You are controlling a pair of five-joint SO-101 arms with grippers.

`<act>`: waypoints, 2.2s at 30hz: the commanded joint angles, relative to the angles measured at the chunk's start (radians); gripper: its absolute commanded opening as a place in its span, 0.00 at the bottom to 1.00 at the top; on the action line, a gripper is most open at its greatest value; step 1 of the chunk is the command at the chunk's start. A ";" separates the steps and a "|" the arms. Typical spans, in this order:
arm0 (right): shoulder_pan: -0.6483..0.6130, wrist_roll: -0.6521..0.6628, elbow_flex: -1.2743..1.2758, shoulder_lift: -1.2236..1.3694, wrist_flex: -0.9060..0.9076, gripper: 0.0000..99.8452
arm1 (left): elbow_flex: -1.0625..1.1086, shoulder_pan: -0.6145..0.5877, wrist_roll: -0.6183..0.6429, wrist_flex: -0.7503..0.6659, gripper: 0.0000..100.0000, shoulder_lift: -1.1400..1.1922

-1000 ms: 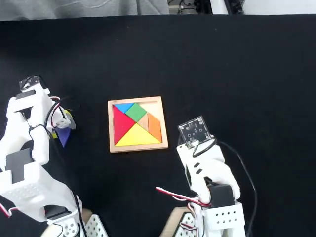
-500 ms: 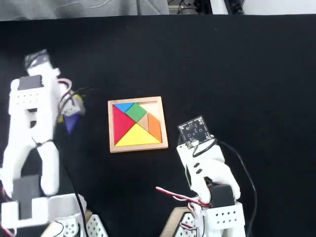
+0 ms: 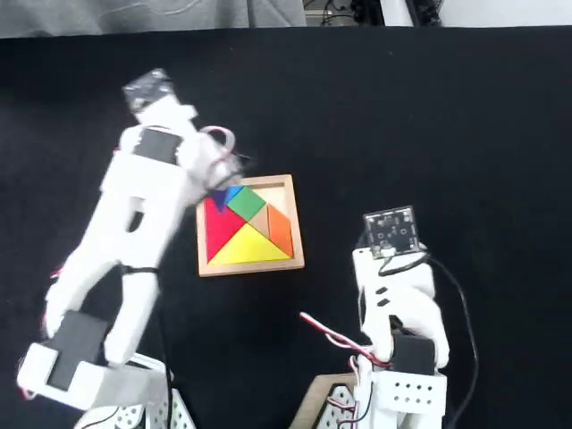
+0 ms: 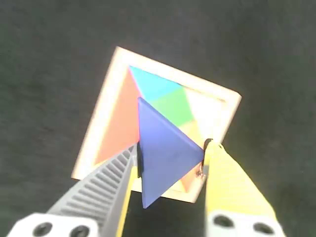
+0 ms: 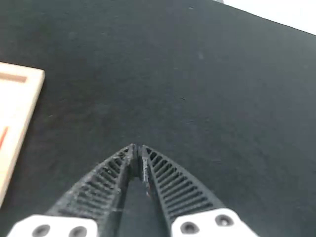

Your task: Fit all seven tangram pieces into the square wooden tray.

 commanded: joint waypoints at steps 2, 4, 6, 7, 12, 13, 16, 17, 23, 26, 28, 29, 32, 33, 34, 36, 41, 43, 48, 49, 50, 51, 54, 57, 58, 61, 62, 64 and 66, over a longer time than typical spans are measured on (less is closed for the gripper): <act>0.097 -0.103 0.001 -0.076 -0.060 0.01 | -0.059 0.108 0.196 -0.186 0.20 0.087; 0.118 -0.130 0.001 -0.076 -0.066 0.01 | -0.059 0.119 0.212 -0.281 0.20 0.143; 0.110 -0.126 0.001 -0.074 -0.066 0.01 | -0.059 0.122 0.216 -0.345 0.20 0.206; 0.104 -0.126 0.001 -0.071 -0.066 0.01 | -0.061 0.122 0.224 -0.365 0.20 0.236; 0.100 -0.126 0.001 -0.071 -0.066 0.01 | -0.168 0.124 0.253 -0.374 0.20 0.371; 0.098 -0.126 0.001 -0.071 -0.066 0.01 | -0.194 0.124 0.253 -0.373 0.20 0.394; 0.098 -0.126 0.001 -0.071 -0.064 0.01 | -0.246 0.130 0.258 -0.339 0.20 0.445; 0.098 -0.126 0.001 -0.071 -0.064 0.01 | -0.262 0.136 0.270 -0.319 0.20 0.459; 0.098 -0.126 0.001 -0.073 -0.064 0.01 | -0.348 0.148 0.288 -0.224 0.20 0.520; 0.098 -0.126 0.001 -0.073 -0.064 0.01 | -0.360 0.148 0.288 -0.189 0.20 0.526; 0.098 -0.126 0.001 -0.073 -0.064 0.01 | -0.360 0.148 0.288 -0.187 0.20 0.531; 0.098 -0.126 0.001 -0.073 -0.064 0.01 | -0.360 0.148 0.288 -0.190 0.20 0.532; 0.098 -0.126 0.001 -0.073 -0.064 0.01 | -0.360 0.151 0.288 -0.190 0.20 0.534; 0.098 -0.126 0.001 -0.073 -0.064 0.01 | -0.360 0.157 0.288 -0.190 0.20 0.534; 0.098 -0.126 0.001 -0.073 -0.064 0.01 | -0.360 0.165 0.284 -0.189 0.20 0.531; 0.098 -0.126 0.001 -0.073 -0.064 0.01 | -0.360 0.173 0.284 -0.183 0.20 0.525; 0.098 -0.126 0.001 -0.073 -0.064 0.01 | -0.360 0.176 0.284 -0.181 0.21 0.528; 0.098 -0.126 0.001 -0.073 -0.064 0.01 | -0.360 0.176 0.284 -0.181 0.24 0.529; 0.061 -0.126 0.001 -0.070 -0.060 0.01 | -0.355 0.173 0.282 -0.180 0.27 0.525; 0.061 -0.126 0.001 -0.070 -0.060 0.01 | -0.355 0.171 0.282 -0.180 0.27 0.525; 0.061 -0.126 0.001 -0.070 -0.060 0.01 | -0.354 0.168 0.282 -0.180 0.27 0.525; 0.061 -0.126 0.001 -0.070 -0.060 0.01 | -0.354 0.166 0.282 -0.180 0.27 0.525; 0.063 -0.126 0.001 -0.070 -0.060 0.01 | -0.361 0.159 0.282 -0.181 0.27 0.525; 0.066 -0.126 0.001 -0.071 -0.060 0.01 | -0.421 0.165 0.272 -0.187 0.27 0.523; 0.066 -0.126 0.001 -0.071 -0.060 0.01 | -0.460 0.170 0.249 -0.190 0.27 0.531; 0.066 -0.126 0.001 -0.071 -0.060 0.01 | -0.581 0.191 0.178 -0.204 0.27 0.543; 0.068 -0.126 0.001 -0.071 -0.060 0.01 | -0.605 0.200 0.153 -0.235 0.27 0.559; 0.068 -0.126 0.001 -0.071 -0.060 0.01 | -0.644 0.206 0.104 -0.295 0.27 0.606; 0.068 -0.126 0.001 -0.071 -0.060 0.01 | -0.670 0.205 0.078 -0.325 0.27 0.674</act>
